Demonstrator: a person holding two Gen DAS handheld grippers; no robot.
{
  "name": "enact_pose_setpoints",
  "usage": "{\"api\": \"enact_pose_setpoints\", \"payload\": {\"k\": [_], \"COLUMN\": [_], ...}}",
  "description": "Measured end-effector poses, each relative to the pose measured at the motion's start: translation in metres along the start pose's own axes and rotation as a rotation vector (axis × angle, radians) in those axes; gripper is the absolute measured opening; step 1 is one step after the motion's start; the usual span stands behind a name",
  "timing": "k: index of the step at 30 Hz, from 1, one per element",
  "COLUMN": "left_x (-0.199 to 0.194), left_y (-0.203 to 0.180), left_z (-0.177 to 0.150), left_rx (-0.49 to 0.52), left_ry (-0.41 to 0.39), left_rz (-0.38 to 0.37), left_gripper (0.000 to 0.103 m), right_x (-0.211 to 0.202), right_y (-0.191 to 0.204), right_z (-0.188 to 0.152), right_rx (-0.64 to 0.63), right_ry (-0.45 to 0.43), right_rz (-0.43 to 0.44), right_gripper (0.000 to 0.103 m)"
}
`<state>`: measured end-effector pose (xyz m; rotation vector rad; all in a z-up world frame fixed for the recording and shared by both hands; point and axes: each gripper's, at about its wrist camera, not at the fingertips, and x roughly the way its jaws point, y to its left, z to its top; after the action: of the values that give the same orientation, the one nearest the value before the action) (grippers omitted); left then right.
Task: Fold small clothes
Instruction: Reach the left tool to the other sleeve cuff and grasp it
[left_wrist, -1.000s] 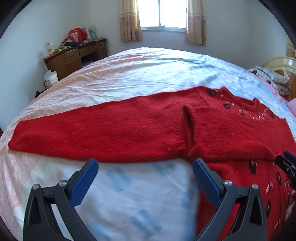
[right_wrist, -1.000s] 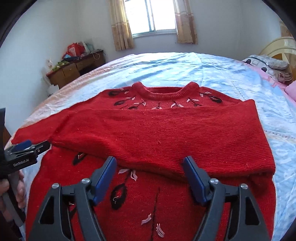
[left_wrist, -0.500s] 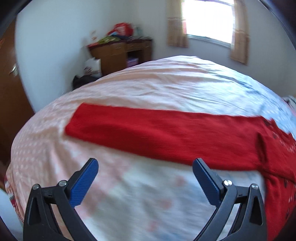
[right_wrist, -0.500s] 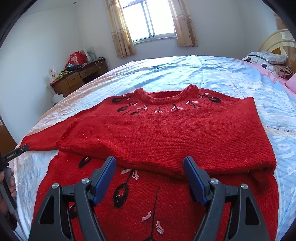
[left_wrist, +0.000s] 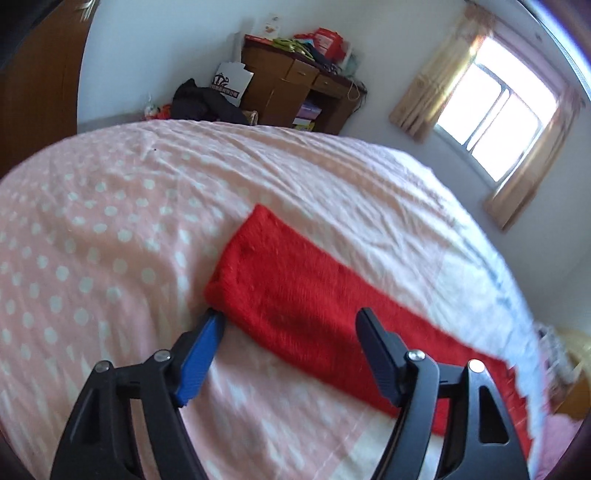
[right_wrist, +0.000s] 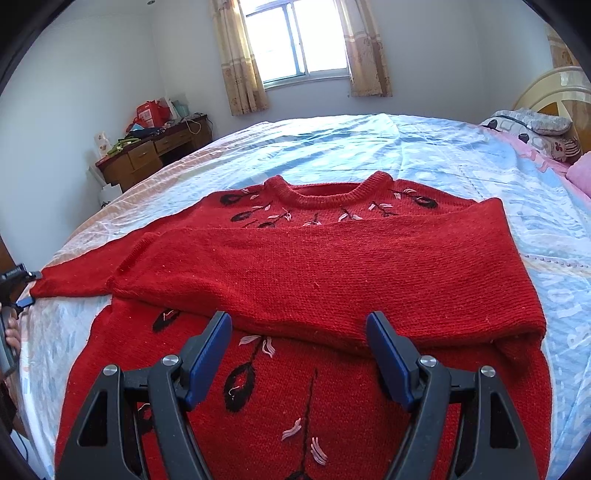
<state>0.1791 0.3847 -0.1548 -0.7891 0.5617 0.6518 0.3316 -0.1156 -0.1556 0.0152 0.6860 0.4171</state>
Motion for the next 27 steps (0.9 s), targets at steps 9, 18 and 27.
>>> {"api": "enact_pose_setpoints", "payload": {"k": [9, 18, 27], "left_x": [0.006, 0.005, -0.014], "left_y": [0.011, 0.018, -0.002], "left_z": [0.006, 0.007, 0.018], "left_rx": [-0.066, -0.028, 0.008], "left_ry": [-0.041, -0.034, -0.024], "left_rz": [-0.073, -0.063, -0.162], "left_gripper": [0.073, 0.005, 0.005], "right_x": [-0.001, -0.001, -0.001], "right_y": [0.000, 0.000, 0.000], "right_z": [-0.001, -0.001, 0.000], "right_rx": [-0.002, -0.002, -0.001], "right_ry": [-0.005, -0.005, -0.007], "right_rz": [-0.007, -0.006, -0.005], "right_gripper": [0.076, 0.076, 0.076]}}
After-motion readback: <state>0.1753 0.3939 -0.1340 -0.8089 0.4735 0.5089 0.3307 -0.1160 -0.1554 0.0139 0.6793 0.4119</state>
